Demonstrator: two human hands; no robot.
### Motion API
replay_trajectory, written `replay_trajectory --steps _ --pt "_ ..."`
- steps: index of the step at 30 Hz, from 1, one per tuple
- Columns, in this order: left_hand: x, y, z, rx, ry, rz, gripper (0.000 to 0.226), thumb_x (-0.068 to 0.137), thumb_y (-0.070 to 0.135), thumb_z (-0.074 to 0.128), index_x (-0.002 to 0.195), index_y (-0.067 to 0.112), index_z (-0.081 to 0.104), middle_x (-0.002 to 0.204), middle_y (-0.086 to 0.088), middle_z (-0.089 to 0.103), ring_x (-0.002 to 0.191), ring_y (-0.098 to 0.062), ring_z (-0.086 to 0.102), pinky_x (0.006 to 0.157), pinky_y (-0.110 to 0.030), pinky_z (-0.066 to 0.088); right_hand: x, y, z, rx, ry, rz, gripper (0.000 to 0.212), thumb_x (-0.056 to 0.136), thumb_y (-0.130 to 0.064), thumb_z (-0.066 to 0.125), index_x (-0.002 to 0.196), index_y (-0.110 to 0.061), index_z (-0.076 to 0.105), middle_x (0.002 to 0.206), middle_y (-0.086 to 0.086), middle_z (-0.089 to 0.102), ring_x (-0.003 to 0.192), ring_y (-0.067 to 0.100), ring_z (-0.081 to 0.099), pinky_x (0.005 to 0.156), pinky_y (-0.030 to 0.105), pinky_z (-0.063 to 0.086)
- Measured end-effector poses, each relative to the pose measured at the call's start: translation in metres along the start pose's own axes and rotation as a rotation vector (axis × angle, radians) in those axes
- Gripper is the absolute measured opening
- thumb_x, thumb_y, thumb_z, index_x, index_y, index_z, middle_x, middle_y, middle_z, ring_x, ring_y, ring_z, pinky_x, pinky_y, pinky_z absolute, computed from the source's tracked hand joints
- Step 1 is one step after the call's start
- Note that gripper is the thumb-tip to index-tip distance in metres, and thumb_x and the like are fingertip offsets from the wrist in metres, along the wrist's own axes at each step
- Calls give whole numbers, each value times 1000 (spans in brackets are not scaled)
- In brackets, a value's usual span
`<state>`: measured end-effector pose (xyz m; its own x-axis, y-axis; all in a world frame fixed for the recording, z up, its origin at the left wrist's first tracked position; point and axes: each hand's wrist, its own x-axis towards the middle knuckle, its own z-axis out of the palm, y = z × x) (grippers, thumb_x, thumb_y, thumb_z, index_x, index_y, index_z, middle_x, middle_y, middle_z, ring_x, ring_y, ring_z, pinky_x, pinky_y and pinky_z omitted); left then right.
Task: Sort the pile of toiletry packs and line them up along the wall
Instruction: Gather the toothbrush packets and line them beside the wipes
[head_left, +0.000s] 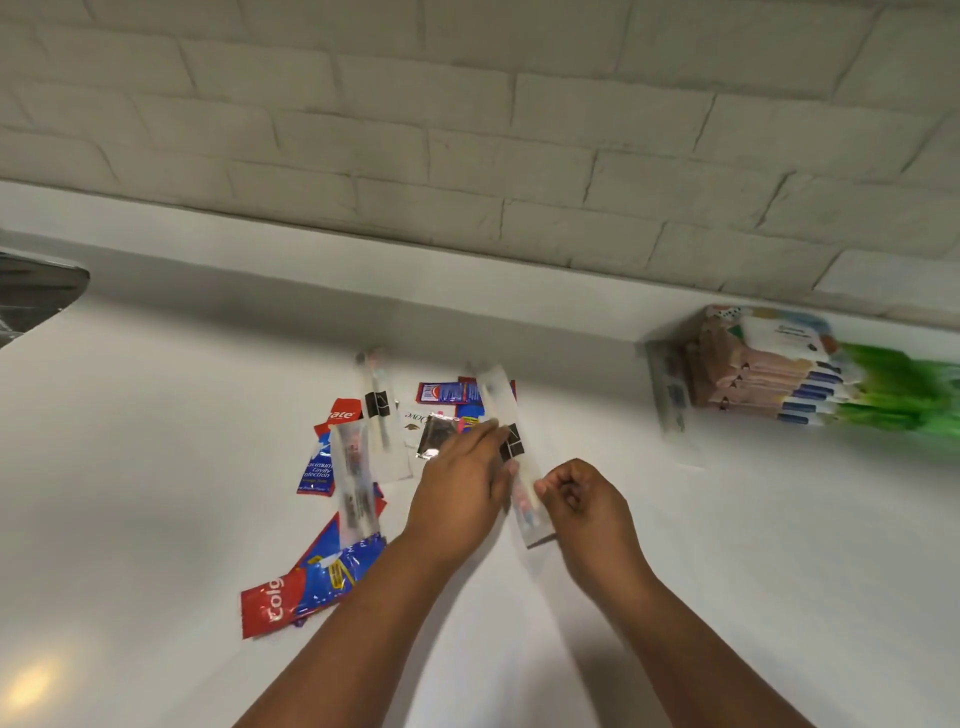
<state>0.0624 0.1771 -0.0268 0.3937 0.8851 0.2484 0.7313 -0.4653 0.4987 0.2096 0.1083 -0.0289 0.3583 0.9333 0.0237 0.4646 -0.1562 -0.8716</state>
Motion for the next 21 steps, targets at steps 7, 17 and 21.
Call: replay_trajectory --steps 7,17,21 --pt "2 40 36 19 -66 68 48 92 43 39 133 22 51 138 4 52 123 -17 50 97 -32 40 -11 23 -42 -130 67 31 12 91 -26 59 79 -24 57 70 -8 62 65 6 58 61 25 45" --pt "13 78 69 88 -129 86 43 96 44 42 137 31 46 145 12 42 132 -7 38 95 -33 29 -16 57 -80 -511 143 -223 19 89 -30 59 105 -22 67 100 -5 64 90 19 56 79 34 48" --pt "25 88 75 106 -133 100 41 97 42 39 137 33 44 146 14 40 133 -6 37 94 -32 28 -11 64 -89 -627 140 -287 32 92 -42 42 102 -26 68 102 -7 64 90 20 55 73 36 48"
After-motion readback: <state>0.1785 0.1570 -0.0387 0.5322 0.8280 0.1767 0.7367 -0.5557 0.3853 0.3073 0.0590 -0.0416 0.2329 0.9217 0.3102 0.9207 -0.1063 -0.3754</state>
